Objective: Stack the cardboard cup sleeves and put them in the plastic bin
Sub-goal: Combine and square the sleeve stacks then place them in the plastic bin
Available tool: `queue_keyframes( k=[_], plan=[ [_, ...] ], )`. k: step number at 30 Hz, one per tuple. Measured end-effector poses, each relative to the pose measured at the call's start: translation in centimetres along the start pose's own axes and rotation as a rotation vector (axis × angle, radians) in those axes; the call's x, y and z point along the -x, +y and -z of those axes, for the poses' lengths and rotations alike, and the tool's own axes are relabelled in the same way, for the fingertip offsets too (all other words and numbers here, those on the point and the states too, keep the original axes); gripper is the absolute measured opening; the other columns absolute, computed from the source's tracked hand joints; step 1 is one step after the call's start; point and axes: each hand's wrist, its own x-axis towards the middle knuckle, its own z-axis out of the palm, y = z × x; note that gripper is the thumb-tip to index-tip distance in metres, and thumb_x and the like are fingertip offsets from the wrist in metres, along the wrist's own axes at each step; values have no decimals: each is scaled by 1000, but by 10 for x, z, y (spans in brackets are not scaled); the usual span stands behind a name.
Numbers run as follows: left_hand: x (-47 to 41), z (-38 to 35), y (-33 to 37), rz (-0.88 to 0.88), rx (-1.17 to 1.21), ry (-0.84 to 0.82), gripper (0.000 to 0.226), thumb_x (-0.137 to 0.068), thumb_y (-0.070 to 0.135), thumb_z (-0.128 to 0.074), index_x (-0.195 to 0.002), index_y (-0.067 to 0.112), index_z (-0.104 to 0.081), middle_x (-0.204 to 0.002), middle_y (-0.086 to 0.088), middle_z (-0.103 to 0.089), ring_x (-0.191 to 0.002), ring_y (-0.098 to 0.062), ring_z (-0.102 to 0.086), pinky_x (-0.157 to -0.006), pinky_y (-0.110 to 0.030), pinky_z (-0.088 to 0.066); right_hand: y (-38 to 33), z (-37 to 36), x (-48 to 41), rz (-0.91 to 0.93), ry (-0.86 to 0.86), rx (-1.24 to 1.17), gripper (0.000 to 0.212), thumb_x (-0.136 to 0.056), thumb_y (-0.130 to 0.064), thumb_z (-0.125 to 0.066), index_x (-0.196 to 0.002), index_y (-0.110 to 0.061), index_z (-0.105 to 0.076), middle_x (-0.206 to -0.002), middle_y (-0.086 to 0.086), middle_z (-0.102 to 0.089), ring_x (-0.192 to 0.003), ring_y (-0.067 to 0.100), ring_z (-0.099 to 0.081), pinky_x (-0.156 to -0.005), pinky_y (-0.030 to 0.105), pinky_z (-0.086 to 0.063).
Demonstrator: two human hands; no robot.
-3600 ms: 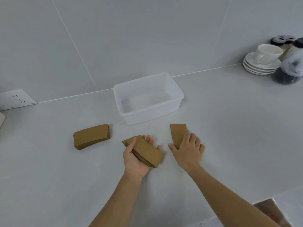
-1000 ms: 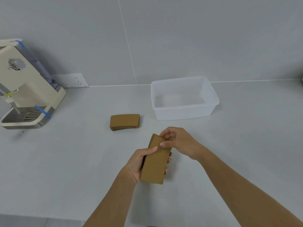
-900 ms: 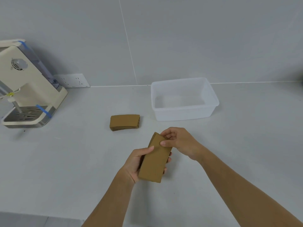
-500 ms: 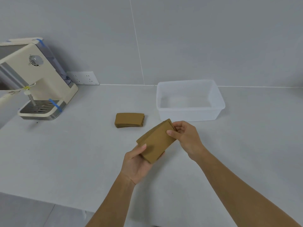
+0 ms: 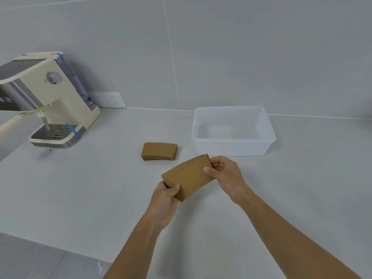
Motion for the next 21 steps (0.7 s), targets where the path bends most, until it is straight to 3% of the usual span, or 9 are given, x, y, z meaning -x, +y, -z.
queue_keyframes(
  k=[2,5,8,12,16,21],
  plan=[
    [-1,0,-1,-20,-82,42,38,-95,-2,-38,-133,0,-38,-133,-14,-51,-121,-24,-50,-101,-36,-40,0,0,-2,0,11,-9,15,-78,-7,-69,-80,-20,-62,-84,-1,-64,-77,9,-59,-60,6,-47],
    [0,3,0,-67,-202,67,34,-97,3,-38,-131,2,-42,-129,-12,-54,-114,-19,-54,-88,-27,-46,1,0,-5,-7,22,-19,14,-78,-8,-69,-79,-20,-62,-82,-1,-64,-72,6,-60,-55,6,-46],
    [-2,10,3,-124,-317,130,31,-96,11,-43,-125,2,-49,-123,-12,-58,-111,-22,-57,-83,-27,-49,5,-7,-8,-18,30,-14,13,-79,-10,-68,-76,-21,-62,-77,-3,-65,-61,-2,-59,-51,7,-44],
    [-5,19,7,-168,-372,189,30,-96,19,-46,-119,2,-54,-118,-11,-61,-108,-24,-59,-82,-31,-51,9,-20,-13,-34,42,0,12,-79,-12,-69,-75,-21,-62,-75,-4,-64,-63,3,-58,-50,8,-44],
    [-14,31,14,-191,-419,231,24,-94,23,-50,-113,9,-54,-109,-12,-63,-97,-21,-63,-66,-22,-53,9,-32,-21,-61,54,14,9,-80,-15,-68,-76,-20,-62,-75,-4,-64,-66,6,-58,-52,11,-46],
    [-26,47,33,-211,-368,167,40,-90,19,-57,-126,29,-43,-97,-17,-63,-90,-26,-64,-61,-33,-59,8,-46,-34,-98,56,37,7,-80,-15,-68,-79,-18,-61,-78,-2,-64,-69,8,-58,-55,15,-46]
  ],
)
